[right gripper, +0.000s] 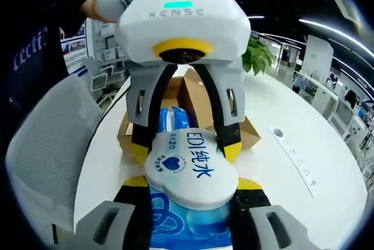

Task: Operate the shoe box by opening the lid, removing the specified soft item, and placing it in the target area until the item is outside and the box remains undamaged.

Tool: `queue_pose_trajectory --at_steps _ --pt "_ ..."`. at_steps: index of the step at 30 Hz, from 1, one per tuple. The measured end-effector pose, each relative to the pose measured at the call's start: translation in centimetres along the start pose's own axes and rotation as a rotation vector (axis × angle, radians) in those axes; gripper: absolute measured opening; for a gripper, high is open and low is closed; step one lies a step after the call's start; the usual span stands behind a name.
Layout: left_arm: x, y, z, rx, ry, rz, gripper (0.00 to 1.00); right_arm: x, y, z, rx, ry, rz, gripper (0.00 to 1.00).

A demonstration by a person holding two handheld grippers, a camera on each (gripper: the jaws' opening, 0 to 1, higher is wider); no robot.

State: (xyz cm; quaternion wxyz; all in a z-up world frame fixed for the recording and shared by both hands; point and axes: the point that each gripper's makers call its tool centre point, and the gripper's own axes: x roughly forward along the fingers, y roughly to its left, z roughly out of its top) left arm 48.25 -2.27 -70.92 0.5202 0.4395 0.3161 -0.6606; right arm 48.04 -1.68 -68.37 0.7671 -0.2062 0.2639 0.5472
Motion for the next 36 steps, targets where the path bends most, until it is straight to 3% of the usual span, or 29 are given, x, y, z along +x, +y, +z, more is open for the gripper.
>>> queue_pose_trajectory --at_steps 22,36 --pt "3.3 0.3 -2.3 -0.026 0.046 -0.015 0.63 2.9 -0.5 -2.5 -0.004 -0.013 0.039 0.47" --pt "4.2 0.3 -3.4 -0.035 0.073 -0.024 0.63 4.0 -0.4 -3.2 -0.023 -0.029 0.049 0.47"
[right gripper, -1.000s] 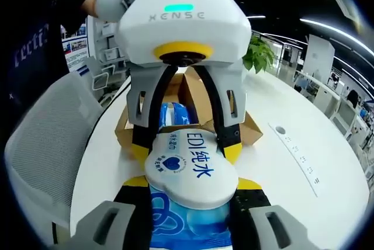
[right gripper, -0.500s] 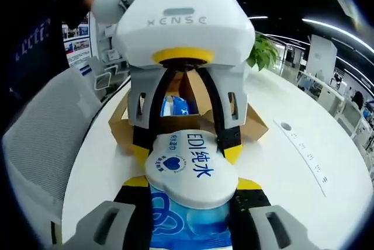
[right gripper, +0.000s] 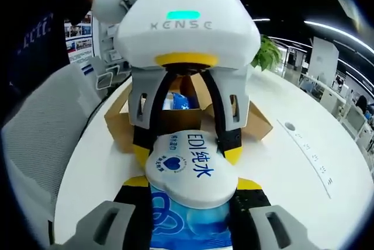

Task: Operate the shoe box by opening the lid, removing the specified soft item, and placing it in the target area until the item is outside and the box remains undamaged.

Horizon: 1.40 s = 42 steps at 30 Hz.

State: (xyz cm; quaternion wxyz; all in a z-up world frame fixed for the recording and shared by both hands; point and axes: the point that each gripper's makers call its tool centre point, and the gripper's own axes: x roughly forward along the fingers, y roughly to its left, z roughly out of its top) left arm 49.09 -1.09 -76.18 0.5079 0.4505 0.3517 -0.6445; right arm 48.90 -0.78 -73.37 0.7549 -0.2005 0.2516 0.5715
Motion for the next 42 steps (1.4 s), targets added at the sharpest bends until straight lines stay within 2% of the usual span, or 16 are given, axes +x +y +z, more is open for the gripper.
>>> queue_pose_trajectory --at_steps 6,12,21,31,42 --pt "0.6 -0.1 -0.1 -0.016 0.003 -0.006 0.63 0.4 0.3 -0.5 -0.039 0.012 0.004 0.47" --pt "1.0 -0.2 -0.3 -0.01 0.01 -0.009 0.63 0.8 0.1 -1.0 -0.041 0.006 -0.002 0.48" --pt "1.3 -0.1 0.1 -0.035 -0.01 -0.001 0.64 0.7 -0.1 -2.1 -0.085 0.025 -0.007 0.51" --pt "1.4 -0.1 0.5 -0.042 -0.031 0.007 0.64 0.2 -0.5 -3.0 -0.076 0.04 -0.025 0.52" --pt "0.5 0.0 0.6 -0.024 -0.034 0.021 0.63 -2.1 -0.7 -4.4 0.006 0.066 -0.075 0.54"
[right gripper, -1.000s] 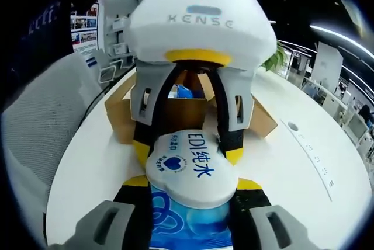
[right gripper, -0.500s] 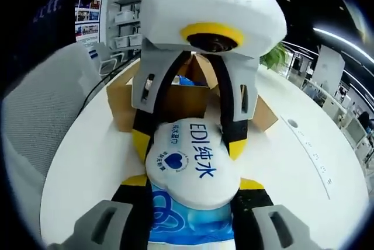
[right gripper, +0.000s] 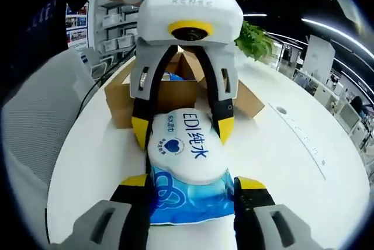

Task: Operate the shoe box by opening the lid, removing the specified soft item, and placing it in the target area until the item is outside and the box remains undamaged.

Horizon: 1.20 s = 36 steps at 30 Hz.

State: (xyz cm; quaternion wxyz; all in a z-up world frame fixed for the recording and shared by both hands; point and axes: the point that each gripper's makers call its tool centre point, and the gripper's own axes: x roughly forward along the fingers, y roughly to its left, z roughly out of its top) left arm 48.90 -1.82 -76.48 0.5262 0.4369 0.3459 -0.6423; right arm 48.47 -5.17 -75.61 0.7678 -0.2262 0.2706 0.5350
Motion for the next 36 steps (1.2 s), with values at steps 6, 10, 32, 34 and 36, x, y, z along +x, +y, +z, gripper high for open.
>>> queue_pose_trajectory --at_steps 6,10,32,34,36 --pt "-1.1 -0.1 0.3 -0.004 -0.025 0.015 0.65 -1.0 0.3 0.5 0.024 -0.002 -0.023 0.54" --pt "-1.8 -0.3 0.5 -0.011 -0.038 0.018 0.67 -1.7 0.6 0.8 0.038 0.0 -0.039 0.56" --pt "-5.9 -1.1 1.5 -0.086 -0.141 0.067 0.69 -4.8 1.7 3.5 0.081 -0.03 -0.103 0.57" --pt "-6.3 -1.2 1.5 -0.085 -0.144 0.075 0.69 -5.1 1.7 3.8 0.084 -0.031 -0.107 0.57" --pt "-6.7 -1.3 1.4 -0.088 -0.15 0.08 0.69 -5.3 1.7 4.2 0.089 -0.036 -0.115 0.57"
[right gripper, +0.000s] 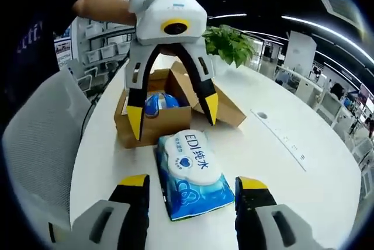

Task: Operate the shoe box by opening the lid, removing the specified soft item, and placing it in the target area until the item is outside and the box remains undamaged.

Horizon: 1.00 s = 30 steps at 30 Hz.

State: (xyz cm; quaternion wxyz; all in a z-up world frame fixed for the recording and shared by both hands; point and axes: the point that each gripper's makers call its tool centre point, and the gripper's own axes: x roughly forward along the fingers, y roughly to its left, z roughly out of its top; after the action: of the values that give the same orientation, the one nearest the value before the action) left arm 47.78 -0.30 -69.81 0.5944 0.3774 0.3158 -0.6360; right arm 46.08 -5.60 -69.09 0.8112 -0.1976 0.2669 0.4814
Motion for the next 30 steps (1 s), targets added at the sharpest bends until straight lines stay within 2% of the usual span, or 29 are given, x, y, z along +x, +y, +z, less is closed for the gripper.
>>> queue_pose_trajectory --at_steps 4,13,30 --pt "-0.9 -0.3 0.2 -0.013 -0.028 0.006 0.69 -0.2 0.4 0.8 0.003 -0.001 -0.007 0.56" --pt "-3.1 -0.3 -0.8 -0.038 -0.057 0.041 0.69 -0.1 1.0 2.4 -0.001 -0.003 -0.015 0.55" --pt "-7.4 -0.5 -3.4 -0.158 -0.176 0.148 0.77 2.5 2.6 5.9 -0.082 -0.022 0.003 0.51"
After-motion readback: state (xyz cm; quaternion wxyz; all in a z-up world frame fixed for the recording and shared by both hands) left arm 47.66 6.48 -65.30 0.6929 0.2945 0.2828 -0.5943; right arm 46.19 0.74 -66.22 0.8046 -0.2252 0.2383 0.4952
